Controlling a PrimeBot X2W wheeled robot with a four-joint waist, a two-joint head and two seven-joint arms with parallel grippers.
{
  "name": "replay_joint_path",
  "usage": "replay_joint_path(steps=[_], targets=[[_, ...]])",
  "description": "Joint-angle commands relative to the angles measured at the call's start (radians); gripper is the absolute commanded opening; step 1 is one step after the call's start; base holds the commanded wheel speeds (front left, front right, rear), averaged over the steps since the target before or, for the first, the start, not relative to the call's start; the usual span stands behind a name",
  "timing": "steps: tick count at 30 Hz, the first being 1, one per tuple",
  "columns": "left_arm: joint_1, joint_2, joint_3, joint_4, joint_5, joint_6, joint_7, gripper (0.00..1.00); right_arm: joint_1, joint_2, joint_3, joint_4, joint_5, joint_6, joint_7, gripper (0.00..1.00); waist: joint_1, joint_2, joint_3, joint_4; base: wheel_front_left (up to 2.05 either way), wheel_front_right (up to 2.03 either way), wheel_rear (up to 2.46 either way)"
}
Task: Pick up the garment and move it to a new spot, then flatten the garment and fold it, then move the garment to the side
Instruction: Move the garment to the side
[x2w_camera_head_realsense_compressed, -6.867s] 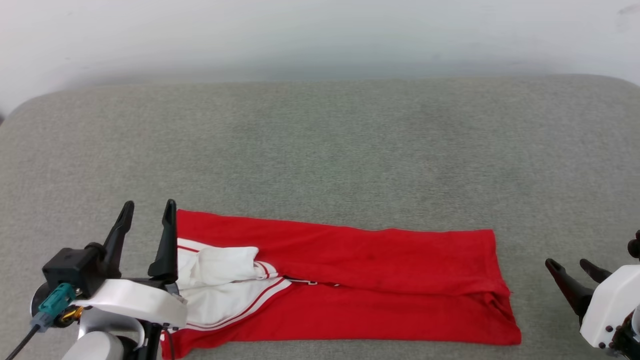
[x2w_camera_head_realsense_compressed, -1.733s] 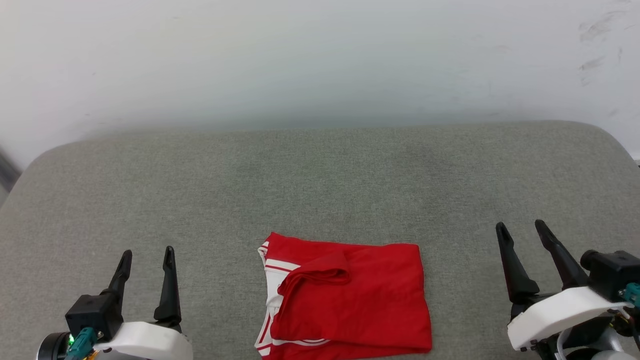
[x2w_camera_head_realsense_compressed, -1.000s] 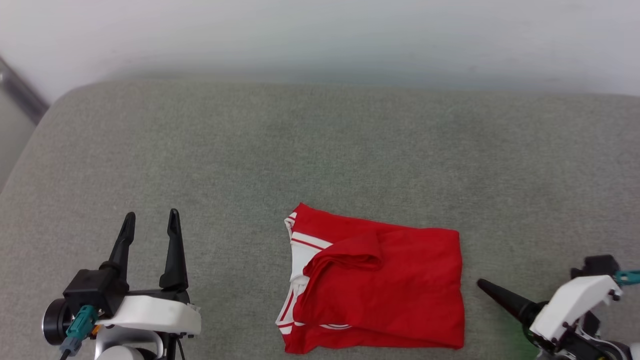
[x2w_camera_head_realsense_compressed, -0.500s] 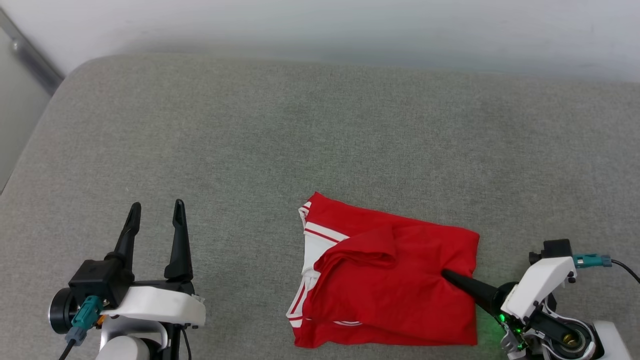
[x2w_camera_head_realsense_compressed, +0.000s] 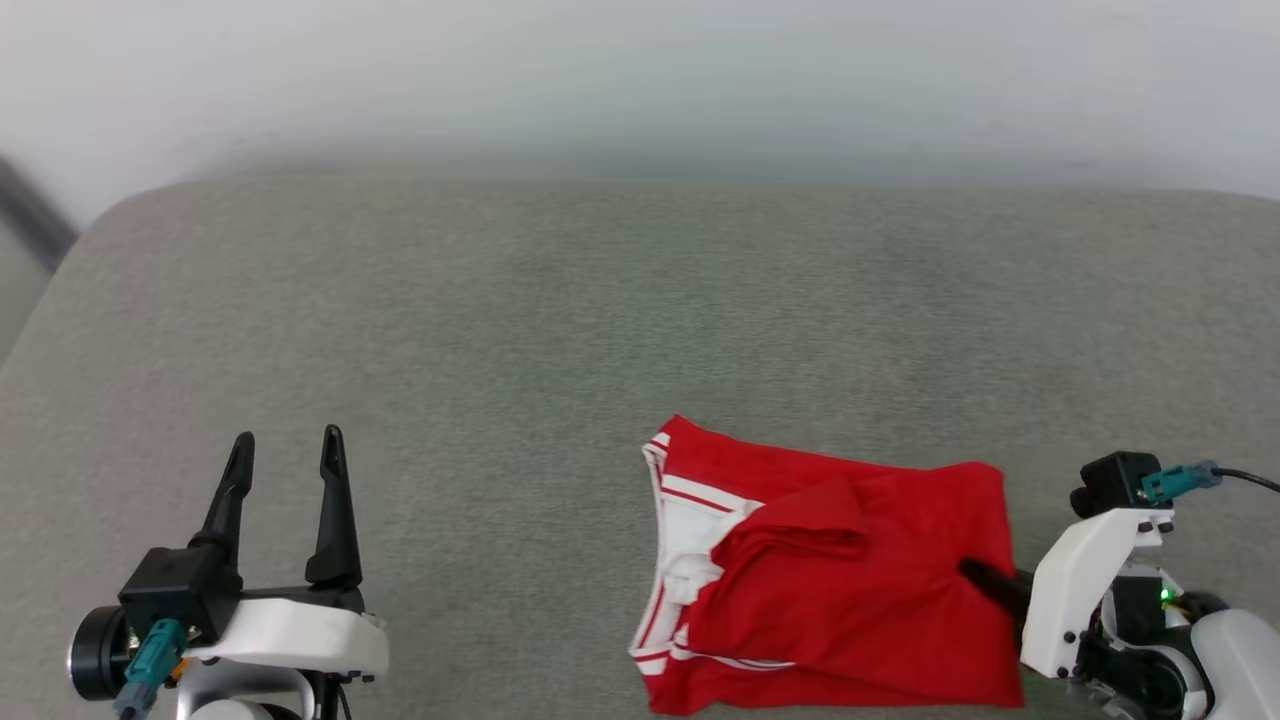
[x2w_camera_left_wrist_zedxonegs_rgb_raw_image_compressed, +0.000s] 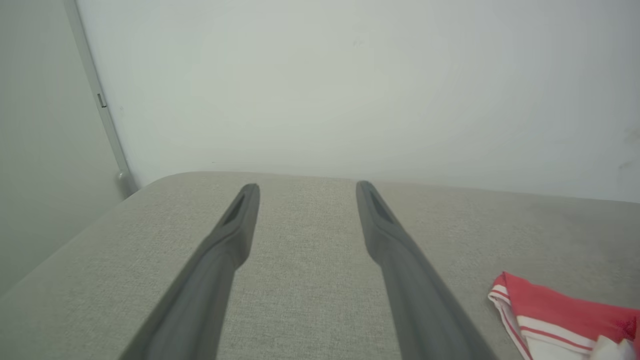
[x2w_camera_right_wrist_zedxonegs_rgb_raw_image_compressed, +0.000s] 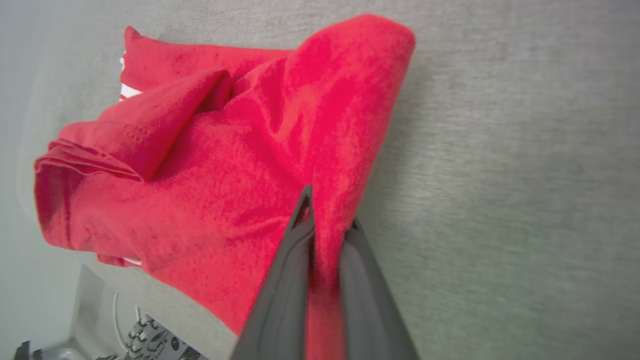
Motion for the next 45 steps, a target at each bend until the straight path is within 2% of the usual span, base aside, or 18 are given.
replay_joint_path(steps=[1,8,12,13,18,24,30,36,43,44,45], targets=[[0.012,0.005,0.002,-0.012,0.007,0.004,-0.004,1.0,-0.025,-0.024,0.0,0.002,-0.056,0.0,-0.01,0.0,0.0,-0.0001,-0.008,-0.05,0.0,0.0,0.0],[0.003,0.02,0.002,-0.069,0.018,0.008,-0.002,1.0,-0.098,-0.081,-0.008,-0.037,-0.288,-0.001,-0.014,0.0,0.0,-0.0001,0.043,-0.204,0.0,0.0,0.0],[-0.025,0.033,-0.003,-0.109,0.03,0.005,0.003,1.0,-0.154,-0.076,-0.004,-0.028,-0.354,-0.001,-0.027,0.0,0.0,-0.0001,0.102,-0.304,0.0,0.0,0.0],[-0.025,0.033,-0.003,-0.109,0.03,0.005,0.003,1.0,-0.154,-0.076,-0.004,-0.028,-0.354,-0.001,-0.027,0.0,0.0,-0.0001,0.102,-0.304,0.0,0.0,0.0],[-0.077,0.062,-0.019,-0.169,0.059,-0.003,0.031,1.0,-0.243,-0.066,-0.023,0.022,-0.427,-0.001,-0.106,0.0,0.0,-0.0001,0.196,-0.409,0.0,0.0,0.0],[-0.143,0.108,-0.042,-0.249,0.096,-0.021,0.1,1.0,-0.362,-0.041,-0.074,0.123,-0.483,-0.001,-0.252,0.0,0.0,-0.0001,0.319,-0.498,0.0,0.0,0.0],[-0.22,0.153,-0.06,-0.318,0.126,-0.044,0.17,1.0,-0.488,-0.043,-0.147,0.266,-0.534,-0.001,-0.397,0.0,0.0,-0.0001,0.433,-0.526,0.0,0.0,0.0],[-0.3,0.18,-0.086,-0.364,0.15,-0.073,0.223,1.0,-0.598,-0.073,-0.273,0.394,-0.593,-0.001,-0.53,0.0,0.0,-0.0001,0.522,-0.512,0.0,0.0,0.0],[-0.353,0.193,-0.11,-0.395,0.167,-0.089,0.26,1.0,-0.68,-0.056,-0.385,0.541,-0.667,-0.001,-0.672,0.0,0.0,-0.0001,0.59,-0.49,0.0,0.0,0.0],[-0.357,0.193,-0.112,-0.397,0.169,-0.09,0.263,1.0,-0.684,-0.045,-0.394,0.562,-0.683,-0.001,-0.692,0.03,0.0,-0.0001,0.595,-0.488,0.0,0.0,0.0],[-0.359,0.194,-0.114,-0.398,0.171,-0.09,0.263,1.0,-0.69,-0.038,-0.404,0.58,-0.7,-0.001,-0.712,0.31,0.0,-0.0001,0.597,-0.487,0.0,0.0,0.0]])
